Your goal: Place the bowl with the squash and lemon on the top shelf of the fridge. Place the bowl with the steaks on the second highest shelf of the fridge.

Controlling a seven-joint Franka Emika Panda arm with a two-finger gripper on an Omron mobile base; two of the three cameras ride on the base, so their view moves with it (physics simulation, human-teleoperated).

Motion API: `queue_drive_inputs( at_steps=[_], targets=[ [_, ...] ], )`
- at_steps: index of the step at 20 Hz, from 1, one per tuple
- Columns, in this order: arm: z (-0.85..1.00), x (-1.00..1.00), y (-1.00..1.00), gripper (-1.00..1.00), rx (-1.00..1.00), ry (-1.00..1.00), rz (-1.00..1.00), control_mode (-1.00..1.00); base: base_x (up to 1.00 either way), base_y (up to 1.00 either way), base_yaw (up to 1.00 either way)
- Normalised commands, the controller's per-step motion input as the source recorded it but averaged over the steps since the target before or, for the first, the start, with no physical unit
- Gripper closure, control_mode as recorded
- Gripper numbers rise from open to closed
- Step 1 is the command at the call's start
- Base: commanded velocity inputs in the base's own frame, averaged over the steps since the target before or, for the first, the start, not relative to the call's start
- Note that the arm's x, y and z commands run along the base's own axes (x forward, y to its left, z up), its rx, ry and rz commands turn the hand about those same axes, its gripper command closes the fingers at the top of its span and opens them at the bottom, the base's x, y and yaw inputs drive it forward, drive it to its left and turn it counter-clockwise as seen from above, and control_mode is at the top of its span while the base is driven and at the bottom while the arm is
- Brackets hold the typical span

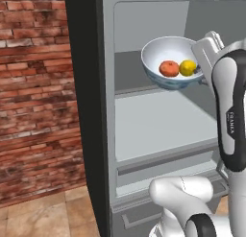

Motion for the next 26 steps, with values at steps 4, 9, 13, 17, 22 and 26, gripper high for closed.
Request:
queue_drive_inputs(
  at_steps=[4,9,13,17,22,26],
  targets=[
    [-0.08,1.00,-0.01,1.00,0.00,-0.03,-0.07,-1.00,0.00,0.00,0.00],
    [-0.28,1.00,-0.05,1.00,0.01,0.00,-0.05,-1.00,0.00,0.00,0.00],
    [-0.04,1.00,0.00,1.00,0.06,0.00,-0.08,-1.00,0.00,0.00,0.00],
    [-0.01,1.00,0.00,1.00,0.03,0.00,-0.07,-1.00,0.00,0.00,0.00],
    [0.00,0.43,0.00,-1.00,0.00,0.00,-0.01,-1.00,0.00,0.00,0.00],
    [0.03,-0.05,-0.01,-1.00,0.00,-0.01,0.00,-1.00,0.00,0.00,0.00]
  ],
)
